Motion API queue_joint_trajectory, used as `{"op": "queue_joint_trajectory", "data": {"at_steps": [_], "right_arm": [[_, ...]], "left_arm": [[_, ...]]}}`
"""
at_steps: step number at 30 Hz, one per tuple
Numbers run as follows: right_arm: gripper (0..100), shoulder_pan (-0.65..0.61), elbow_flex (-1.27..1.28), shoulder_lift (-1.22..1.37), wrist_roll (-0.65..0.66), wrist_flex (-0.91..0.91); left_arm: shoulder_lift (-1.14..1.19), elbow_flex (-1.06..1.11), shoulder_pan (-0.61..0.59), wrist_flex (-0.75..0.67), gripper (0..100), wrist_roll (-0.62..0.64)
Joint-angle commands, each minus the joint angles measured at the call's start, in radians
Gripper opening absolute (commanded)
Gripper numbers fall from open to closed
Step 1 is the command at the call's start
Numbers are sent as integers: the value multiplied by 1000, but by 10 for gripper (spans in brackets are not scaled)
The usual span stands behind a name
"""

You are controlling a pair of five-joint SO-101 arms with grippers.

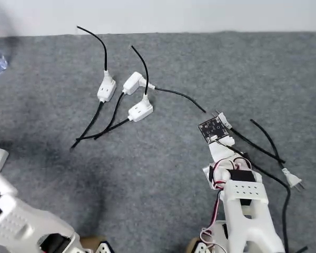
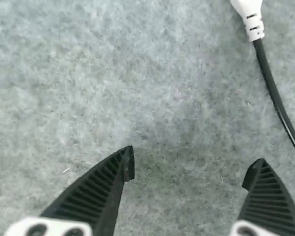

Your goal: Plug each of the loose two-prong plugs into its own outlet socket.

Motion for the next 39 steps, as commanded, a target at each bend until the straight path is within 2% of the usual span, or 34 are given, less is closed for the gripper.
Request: {"op": "queue_joint_trajectory", "data": {"at_steps": [1, 9, 15, 20, 28, 33, 36, 39], "right_arm": [[350, -7, -8, -15, 9, -18], [350, -7, -5, -13, 9, -36], [350, -7, -5, -13, 9, -36], [350, -7, -5, -13, 9, -36], [350, -7, -5, -13, 9, -36], [350, -7, -3, -13, 9, -36], [350, -19, 8, -13, 12, -47], [350, -47, 17, -13, 69, -44]], "left_arm": [[126, -30, 29, -133, 228, 29], [249, -116, 31, -20, 228, 20], [265, -108, 43, 187, 228, -224], [261, -171, 63, 267, 228, -229], [264, -185, 92, 250, 228, -227], [269, -259, 86, 132, 228, -55], [270, -275, 92, 135, 228, -46], [270, -275, 106, 130, 228, -28]]}}
